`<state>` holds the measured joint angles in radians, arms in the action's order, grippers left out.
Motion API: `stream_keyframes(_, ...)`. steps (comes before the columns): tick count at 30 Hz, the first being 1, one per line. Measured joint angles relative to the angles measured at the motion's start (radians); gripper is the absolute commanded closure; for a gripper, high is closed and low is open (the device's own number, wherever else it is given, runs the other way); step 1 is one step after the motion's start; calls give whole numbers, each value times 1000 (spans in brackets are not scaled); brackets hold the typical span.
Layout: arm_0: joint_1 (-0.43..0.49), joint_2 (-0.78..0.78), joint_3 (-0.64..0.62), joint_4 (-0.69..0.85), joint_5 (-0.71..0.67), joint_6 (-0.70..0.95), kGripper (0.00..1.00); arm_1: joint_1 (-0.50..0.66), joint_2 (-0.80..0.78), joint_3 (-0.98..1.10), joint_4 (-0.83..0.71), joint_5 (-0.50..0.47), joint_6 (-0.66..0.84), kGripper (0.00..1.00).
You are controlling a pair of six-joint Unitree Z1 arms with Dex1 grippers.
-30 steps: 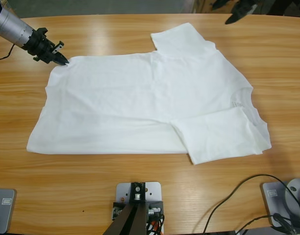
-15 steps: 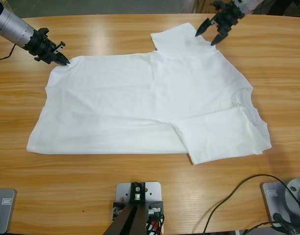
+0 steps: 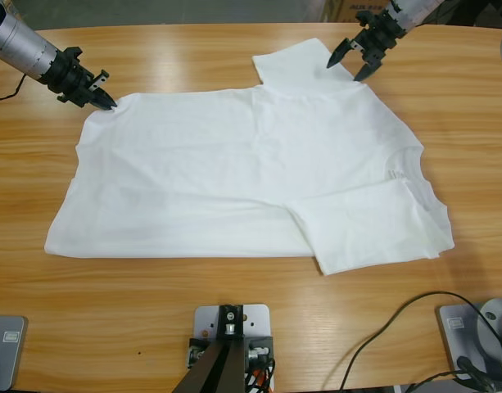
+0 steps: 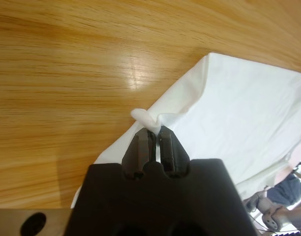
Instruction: Fold clothes
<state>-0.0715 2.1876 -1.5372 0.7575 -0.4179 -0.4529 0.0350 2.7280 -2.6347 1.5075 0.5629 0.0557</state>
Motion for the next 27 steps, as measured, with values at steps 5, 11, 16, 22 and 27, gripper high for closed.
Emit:
stream_keyframes(5, 1, 0, 0, 1, 0, 10, 1000, 0, -3, 0, 0, -1, 15, 12)
stream_keyframes(11, 4, 0, 0, 3, 0, 22, 1000, 0, -19, 0, 0, -14, 34, 4)
stream_keyframes(16, 5, 0, 0, 9, 0, 26, 1000, 0, -110, 1, 0, -20, 57, 0)
stream_keyframes(22, 5, 0, 0, 15, 0, 27, 1000, 0, -171, 1, 0, -14, 73, 0)
stream_keyframes(27, 6, 0, 0, 19, 0, 27, 1000, 0, -116, 0, 0, 5, 73, 0)
